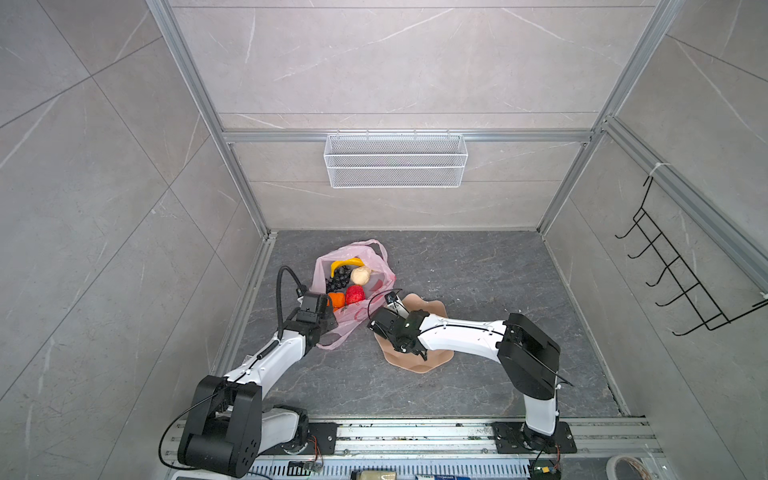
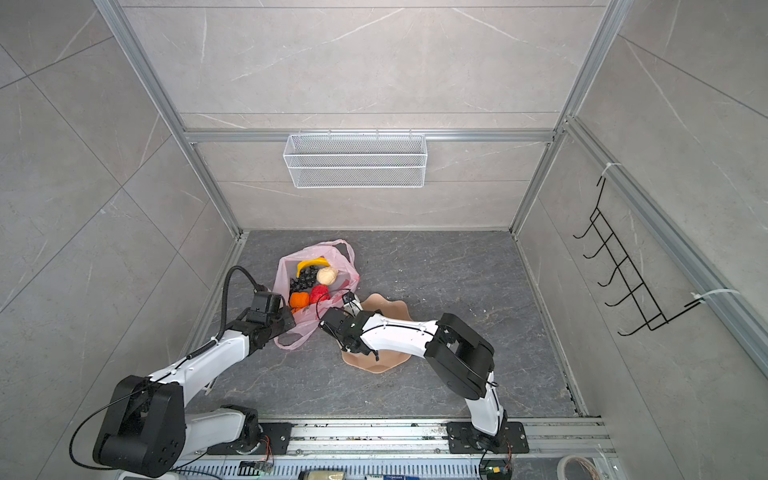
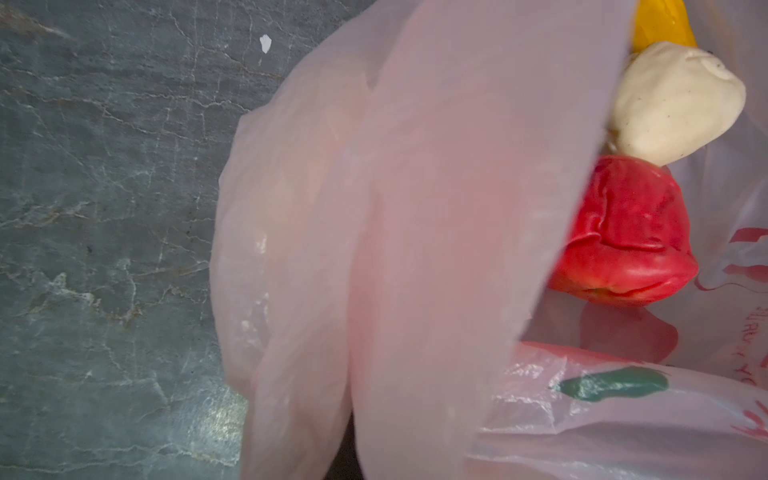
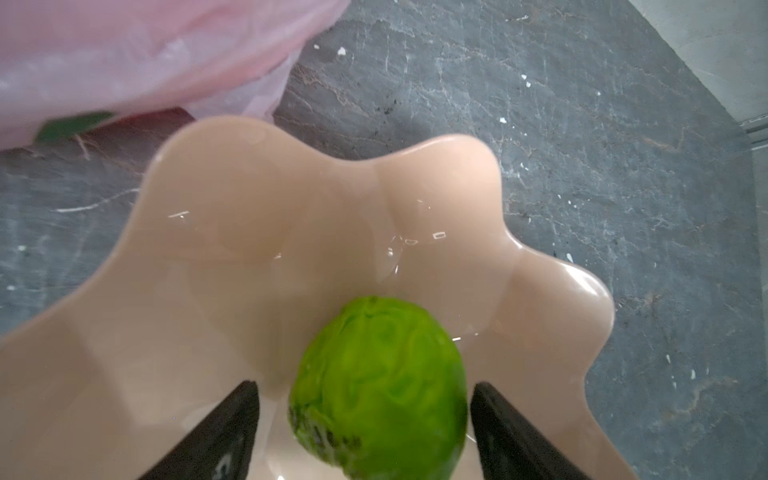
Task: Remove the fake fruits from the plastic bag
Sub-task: 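Lower the green fruit into the bowl and open the right gripper, then move the right gripper back over the bag toward the remaining fruits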
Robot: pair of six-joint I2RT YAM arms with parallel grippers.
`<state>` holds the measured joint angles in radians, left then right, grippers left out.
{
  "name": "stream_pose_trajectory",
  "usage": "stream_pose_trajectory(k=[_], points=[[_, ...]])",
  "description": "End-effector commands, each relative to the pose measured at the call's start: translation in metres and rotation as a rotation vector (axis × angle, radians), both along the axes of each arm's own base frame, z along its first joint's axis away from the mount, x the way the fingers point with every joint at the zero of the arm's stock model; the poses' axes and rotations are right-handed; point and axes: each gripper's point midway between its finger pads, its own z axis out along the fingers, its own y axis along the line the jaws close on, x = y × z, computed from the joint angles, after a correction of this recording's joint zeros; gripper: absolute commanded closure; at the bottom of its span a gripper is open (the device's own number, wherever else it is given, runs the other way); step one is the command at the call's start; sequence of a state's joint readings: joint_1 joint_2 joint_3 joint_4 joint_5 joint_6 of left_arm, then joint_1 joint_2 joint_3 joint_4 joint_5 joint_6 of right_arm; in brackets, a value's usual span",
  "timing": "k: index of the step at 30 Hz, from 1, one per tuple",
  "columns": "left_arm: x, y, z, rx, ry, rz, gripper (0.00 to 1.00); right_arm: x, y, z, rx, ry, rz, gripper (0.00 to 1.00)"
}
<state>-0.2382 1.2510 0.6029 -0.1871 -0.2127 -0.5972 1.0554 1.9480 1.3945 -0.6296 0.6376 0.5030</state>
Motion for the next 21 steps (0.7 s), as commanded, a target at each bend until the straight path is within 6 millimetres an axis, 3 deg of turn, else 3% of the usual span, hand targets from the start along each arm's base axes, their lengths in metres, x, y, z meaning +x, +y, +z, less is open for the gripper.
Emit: stream_pose_trajectory(k=[1, 6, 9, 15, 21], points=[[0.002, 0.003, 0.007, 0.018, -0.032, 0.009, 1.00, 0.002, 0.018, 0.048, 0.099, -0.024, 0.041, 0.18], [0.002, 0.003, 0.007, 0.012, -0.032, 0.012, 1.00, 0.020, 0.054, 0.078, 0.219, -0.019, 0.059, 0.20], [0.001, 0.002, 0.007, 0.008, -0.033, 0.010, 1.00, 0.040, 0.068, 0.083, 0.298, 0.021, 0.011, 0.21], [0.001, 0.000, 0.006, -0.004, -0.030, 0.008, 1.00, 0.086, 0.101, 0.085, 0.588, 0.157, -0.120, 0.26], [0.001, -0.002, 0.006, -0.014, -0.031, 0.004, 1.00, 0.126, 0.119, 0.071, 0.760, 0.227, -0.257, 0.27]])
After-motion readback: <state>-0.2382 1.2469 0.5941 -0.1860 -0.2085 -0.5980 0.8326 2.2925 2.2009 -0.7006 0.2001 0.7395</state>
